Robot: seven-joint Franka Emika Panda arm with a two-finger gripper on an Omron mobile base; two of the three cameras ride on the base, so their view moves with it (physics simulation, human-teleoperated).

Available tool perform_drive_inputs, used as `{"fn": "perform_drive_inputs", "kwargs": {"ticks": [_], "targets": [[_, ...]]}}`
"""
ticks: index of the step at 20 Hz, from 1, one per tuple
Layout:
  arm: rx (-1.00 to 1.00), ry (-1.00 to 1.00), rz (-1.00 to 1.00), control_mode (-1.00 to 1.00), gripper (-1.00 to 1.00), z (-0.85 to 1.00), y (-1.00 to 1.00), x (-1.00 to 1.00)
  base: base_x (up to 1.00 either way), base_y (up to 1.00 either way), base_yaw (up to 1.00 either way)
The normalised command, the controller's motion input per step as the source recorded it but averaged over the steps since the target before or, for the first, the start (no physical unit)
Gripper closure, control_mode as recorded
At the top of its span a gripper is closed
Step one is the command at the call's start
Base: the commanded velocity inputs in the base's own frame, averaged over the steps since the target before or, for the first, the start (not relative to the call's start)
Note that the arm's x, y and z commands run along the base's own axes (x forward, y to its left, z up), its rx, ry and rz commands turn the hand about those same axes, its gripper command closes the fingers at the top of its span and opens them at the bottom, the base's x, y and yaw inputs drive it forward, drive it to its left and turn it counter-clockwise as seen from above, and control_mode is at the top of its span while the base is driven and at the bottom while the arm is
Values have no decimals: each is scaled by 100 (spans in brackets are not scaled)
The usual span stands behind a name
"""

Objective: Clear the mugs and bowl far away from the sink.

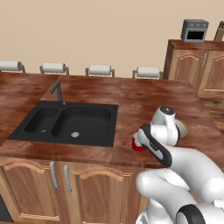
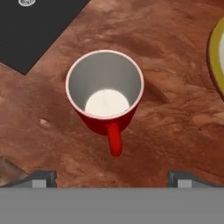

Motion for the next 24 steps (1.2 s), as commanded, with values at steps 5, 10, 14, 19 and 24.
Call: {"fn": "perform_drive_inputs", "kwargs": {"ticks": [5, 10, 14, 19, 24], "targets": [[2, 5, 0, -100, -100, -28, 0, 20, 0, 0, 0], [0, 0, 1, -100, -100, -14, 0, 18, 0, 0, 0], [0, 0, 1, -100, -100, -12, 0, 17, 0, 0, 0], [0, 0, 0, -100, -100, -12, 0, 5, 0, 0, 0], [0, 0, 0, -100, -100, -10, 0, -5, 0, 0, 0]]}}
